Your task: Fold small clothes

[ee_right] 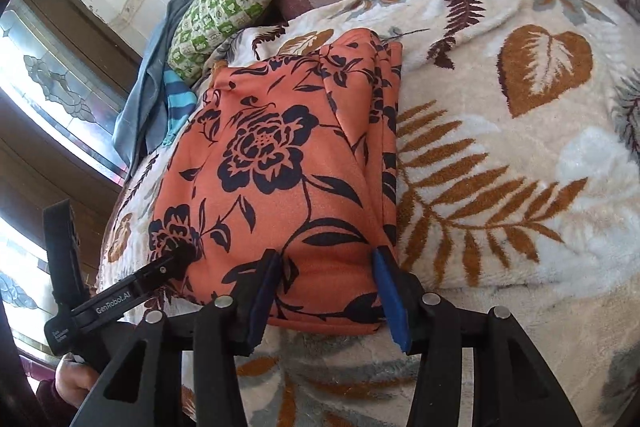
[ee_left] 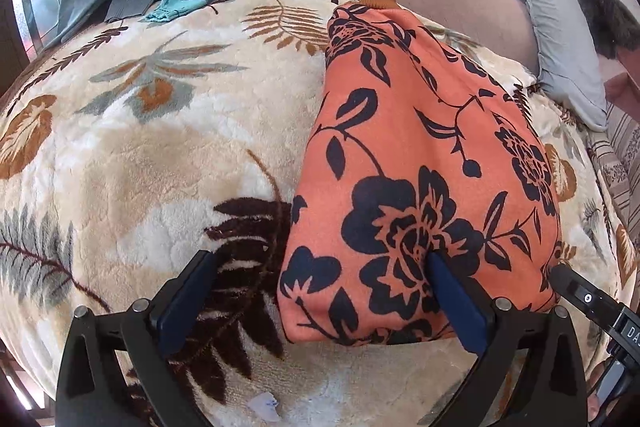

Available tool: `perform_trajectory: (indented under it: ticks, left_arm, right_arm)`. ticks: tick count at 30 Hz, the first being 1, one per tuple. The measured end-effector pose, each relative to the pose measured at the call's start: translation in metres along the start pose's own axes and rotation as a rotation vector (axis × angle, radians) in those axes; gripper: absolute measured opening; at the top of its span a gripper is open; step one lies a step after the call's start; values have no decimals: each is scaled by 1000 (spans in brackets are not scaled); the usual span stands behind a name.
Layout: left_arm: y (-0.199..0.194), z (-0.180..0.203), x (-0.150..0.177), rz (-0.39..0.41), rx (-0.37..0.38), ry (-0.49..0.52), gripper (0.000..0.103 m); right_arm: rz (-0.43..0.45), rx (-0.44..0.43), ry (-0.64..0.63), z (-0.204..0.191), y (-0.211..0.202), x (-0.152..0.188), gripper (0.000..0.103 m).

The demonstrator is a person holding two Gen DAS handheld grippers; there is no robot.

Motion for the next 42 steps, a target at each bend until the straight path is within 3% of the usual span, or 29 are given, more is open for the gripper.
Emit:
perform_trajectory:
  ticks: [1,3,6,9,12,18,23,31,42]
  left_arm:
    - [-1,1,1,10,-8,-3,103]
    - [-7,1,3,12,-12,8,103]
    - [-35,-9,5,55,-42,-28,103]
    - [-76,-17,11,167,-61,-31,103]
    - [-114,-28,19,205,-111,-43,103]
    - [-202,-42,20,331,-181,-71,103]
    - [-258,-39,16,448,-274,-29,103]
    - [-292,-31,10,507,-330,1,103]
    - [-296,-13,1,505,-345,32,103]
  right_arm:
    - [3,8,1,1,-4,3,53]
    - [-27,25,34,4,-12,10,65]
    - [73,-56,62,-2,-46,15,65]
    - [171,10,-41,-17,-91,27,65]
    - [230,96,-150,-32,-128,39,65]
    - [301,135,-188,-59,-172,41,65]
    - [327,121,-247,-93,-186,41,65]
    - [340,105,-296,-122,-187,42,65]
    - [352,114,-329,-135,-186,36,65]
Point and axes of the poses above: each gripper's, at about its wrist camera, not at the fingertips, and y roughly the way its jaws point, z to its right, x to its underside, the point moved 10 cm from there along y, roughly the way its jaws point, and after that the axes turned 10 degrees about -z, right-handed, at the moved point
